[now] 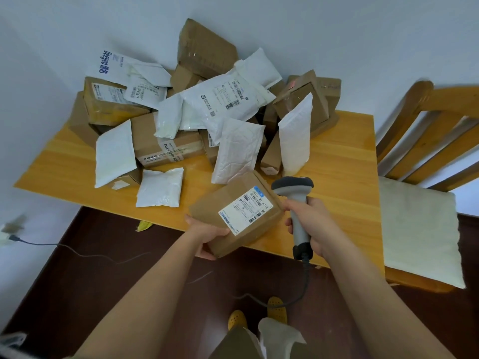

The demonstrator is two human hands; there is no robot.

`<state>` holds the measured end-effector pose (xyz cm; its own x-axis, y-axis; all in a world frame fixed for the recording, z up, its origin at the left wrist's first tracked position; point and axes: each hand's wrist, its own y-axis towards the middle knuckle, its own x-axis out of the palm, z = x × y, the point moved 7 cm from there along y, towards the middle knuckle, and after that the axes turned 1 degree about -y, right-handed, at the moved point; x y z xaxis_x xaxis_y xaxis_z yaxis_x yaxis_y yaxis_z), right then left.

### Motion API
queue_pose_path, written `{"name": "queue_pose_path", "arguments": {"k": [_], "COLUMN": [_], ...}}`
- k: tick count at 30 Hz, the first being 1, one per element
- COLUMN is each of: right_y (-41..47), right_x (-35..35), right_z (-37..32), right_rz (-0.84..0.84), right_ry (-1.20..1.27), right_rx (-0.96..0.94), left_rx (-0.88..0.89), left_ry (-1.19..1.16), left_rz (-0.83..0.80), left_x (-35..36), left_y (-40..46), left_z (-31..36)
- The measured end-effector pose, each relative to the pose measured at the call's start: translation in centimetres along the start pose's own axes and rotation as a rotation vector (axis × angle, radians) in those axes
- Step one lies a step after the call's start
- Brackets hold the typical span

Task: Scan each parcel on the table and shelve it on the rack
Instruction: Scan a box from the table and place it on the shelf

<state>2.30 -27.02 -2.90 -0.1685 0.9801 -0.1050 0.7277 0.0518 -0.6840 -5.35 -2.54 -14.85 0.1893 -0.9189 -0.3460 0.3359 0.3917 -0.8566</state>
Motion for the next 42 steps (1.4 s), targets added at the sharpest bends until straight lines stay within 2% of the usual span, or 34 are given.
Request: {"name": "queue_pose_path", "arguments": {"k": [3, 6, 8, 9, 12, 14, 17, 25, 28, 34, 38, 42], "right_y": [0.0, 0.1, 0.3, 0.3, 0.6, 0.8, 1.1, 2.0, 2.1, 1.0, -0.5, -3.0], "right_x": [0.5, 0.7, 0.9, 1.0, 1.4, 1.8, 2.7, 4.6, 4.5, 3.2, 2.7, 2.7], "right_z": [0.1, 0.6, 1.0, 1.3, 2.2, 3.0, 4.2, 5.5, 4.7, 3.1, 0.5, -2.7], "right_rz": [-0.013, -0.017, -0.015, -0.012, 0.008, 0.007, -0.032, -0.102, -0.124, -0.116, -0.135, -0.166], "right_ry": [-0.014, -0.020, -0.026, -0.026, 0.003, 0.018, 0.012, -0.038, -0.026, 0.001, 0.025, 0.048], "right_rx": [-0.009, -0.018, -0.024, -0.026, -0.020, -0.013, 0.007, 0.007, -0.002, -0.031, -0.096, -0.191], "left_rx": [0.217, 0.443, 0.526, 0.534, 0.485, 0.416, 0.311, 0.092, 0.039, 0.017, 0.123, 0.251], "left_ry": [0.361, 0.428, 0.490, 0.538, 0.718, 0.751, 0.573, 0.076, -0.192, -0.344, -0.344, -0.395], "left_rz": [0.166, 0.174, 0.150, 0.174, 0.380, 0.340, 0.121, -0.273, -0.349, -0.485, -0.537, -0.484], "left_x": [-0.9, -1.0, -0.7, -0.7, -1.6, -1.7, -0.9, 3.3, 4.4, 5.2, 3.8, 1.2], "left_y": [0.7, 0.9, 0.6, 0.4, -0.8, -0.7, 0.3, 0.6, 0.6, -1.0, -2.9, -4.6], "left_z": [1.7, 2.9, 3.2, 3.3, 3.4, 2.8, 1.1, -3.3, -4.5, -4.2, -2.3, 0.2]}}
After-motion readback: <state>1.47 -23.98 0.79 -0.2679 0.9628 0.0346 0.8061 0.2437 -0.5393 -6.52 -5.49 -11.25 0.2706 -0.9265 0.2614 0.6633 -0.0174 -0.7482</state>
